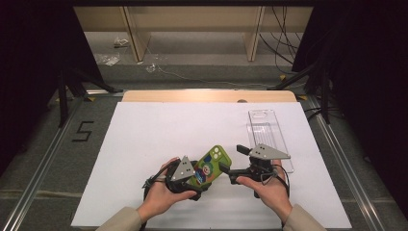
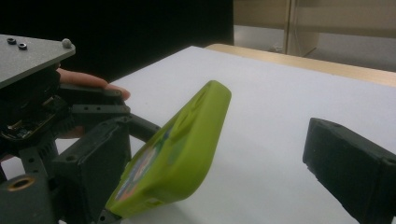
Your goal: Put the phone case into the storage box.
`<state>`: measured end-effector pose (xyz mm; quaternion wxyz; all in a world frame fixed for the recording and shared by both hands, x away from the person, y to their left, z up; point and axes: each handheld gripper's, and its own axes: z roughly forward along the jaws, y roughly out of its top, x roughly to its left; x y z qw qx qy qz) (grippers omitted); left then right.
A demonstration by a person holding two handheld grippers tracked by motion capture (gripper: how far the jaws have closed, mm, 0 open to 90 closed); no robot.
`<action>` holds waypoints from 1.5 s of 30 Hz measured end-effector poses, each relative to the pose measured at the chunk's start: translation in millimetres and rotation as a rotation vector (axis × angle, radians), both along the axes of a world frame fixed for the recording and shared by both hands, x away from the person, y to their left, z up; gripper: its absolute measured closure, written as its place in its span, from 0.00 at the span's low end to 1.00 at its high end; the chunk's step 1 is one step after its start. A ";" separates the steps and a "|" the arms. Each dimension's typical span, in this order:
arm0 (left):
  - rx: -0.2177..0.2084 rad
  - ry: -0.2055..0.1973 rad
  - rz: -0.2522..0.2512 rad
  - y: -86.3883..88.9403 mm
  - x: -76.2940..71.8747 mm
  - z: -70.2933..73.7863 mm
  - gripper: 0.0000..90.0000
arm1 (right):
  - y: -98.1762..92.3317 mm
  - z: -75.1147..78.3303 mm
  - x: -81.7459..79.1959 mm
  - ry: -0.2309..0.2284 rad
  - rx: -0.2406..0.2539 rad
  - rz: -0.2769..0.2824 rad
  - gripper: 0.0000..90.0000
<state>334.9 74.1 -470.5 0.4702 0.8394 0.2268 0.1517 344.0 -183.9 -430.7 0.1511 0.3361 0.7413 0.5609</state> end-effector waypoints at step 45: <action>0.034 -0.022 -0.025 -22.5 -4.9 -4.4 0.18 | 12.6 -9.2 12.5 0.107 -0.007 -0.022 0.38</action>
